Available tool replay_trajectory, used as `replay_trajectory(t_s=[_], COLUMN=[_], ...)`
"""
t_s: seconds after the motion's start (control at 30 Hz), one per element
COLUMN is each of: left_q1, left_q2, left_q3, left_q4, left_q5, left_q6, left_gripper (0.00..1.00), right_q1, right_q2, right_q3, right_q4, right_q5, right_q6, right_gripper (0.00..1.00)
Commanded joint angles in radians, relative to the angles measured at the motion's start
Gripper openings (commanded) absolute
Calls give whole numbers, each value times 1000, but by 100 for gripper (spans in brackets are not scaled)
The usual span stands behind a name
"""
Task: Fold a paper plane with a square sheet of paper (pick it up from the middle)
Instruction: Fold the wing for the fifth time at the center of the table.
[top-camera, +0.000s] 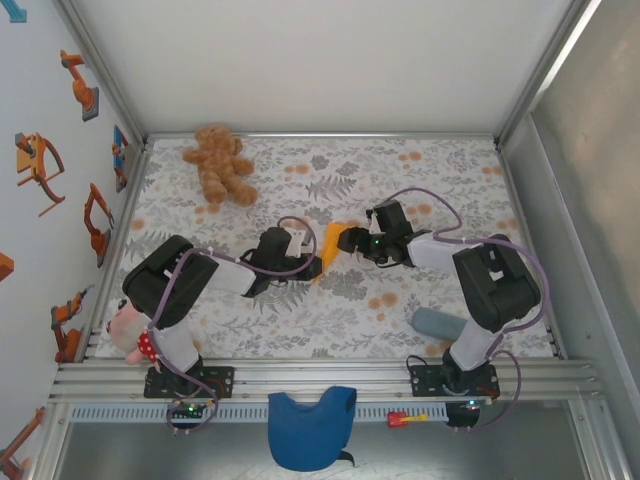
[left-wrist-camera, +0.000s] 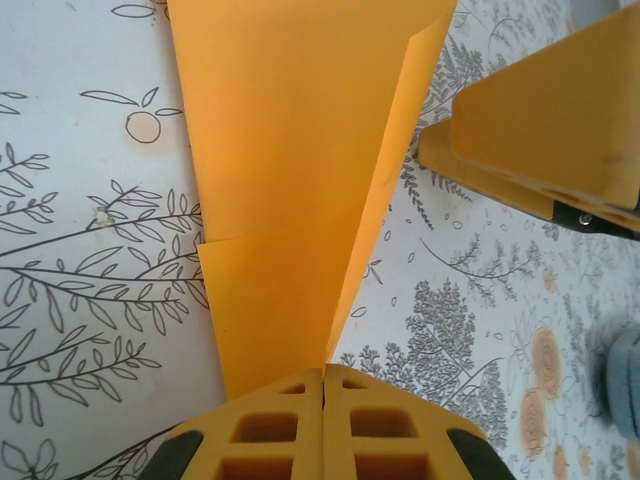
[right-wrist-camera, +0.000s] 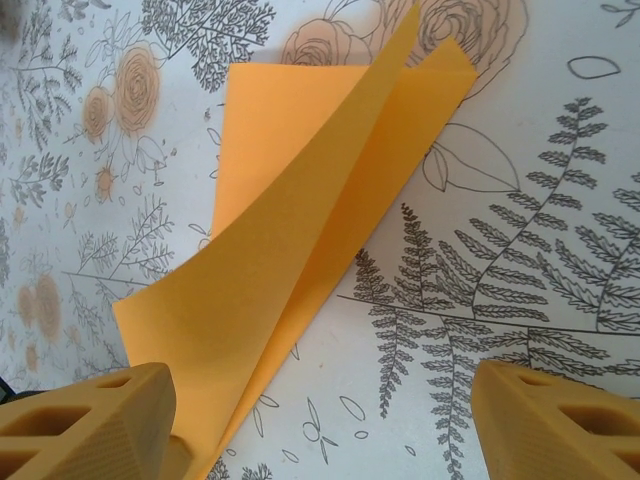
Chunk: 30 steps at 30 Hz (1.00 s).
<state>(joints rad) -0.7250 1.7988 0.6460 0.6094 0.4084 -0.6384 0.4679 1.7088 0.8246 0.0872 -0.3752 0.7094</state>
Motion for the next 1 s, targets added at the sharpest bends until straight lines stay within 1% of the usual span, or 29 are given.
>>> replay_trajectory(t_s=[0.0,0.13,0.33,0.4,0.5,0.63,0.87,0.97], left_q1=[19,28,36,40,57,68,69,69], left_q2=[10,21,40,43,56,72,98,105], left_q3=[5,24,40,39,32,16,23,26], left_q4=[18,-2,-7,-2,40,119,125,121], left_q5=[58,95,121,126,151,169,177,179], left_q6=[-65,-110,-185,-212,-278,-350,-377,-382], left_gripper=[3,2,2,2,2,2,2,2], right_q1=[-1,5,11,13,13,14,19,20], right_q2=[-15,10,48,61,74,99,139,147], right_q3=[11,52,101,122,134,158,201,213], right_q4=[0,-52,-99,-125,-140,-151,-180,-187], right_q5=[-23,-42,-50,-34,-4,-4,-10,-5], right_q6=[-65,-120,-144,-146,-135,-130,-134,-133], right_gripper=[77,77,76,75,74,72,71,72])
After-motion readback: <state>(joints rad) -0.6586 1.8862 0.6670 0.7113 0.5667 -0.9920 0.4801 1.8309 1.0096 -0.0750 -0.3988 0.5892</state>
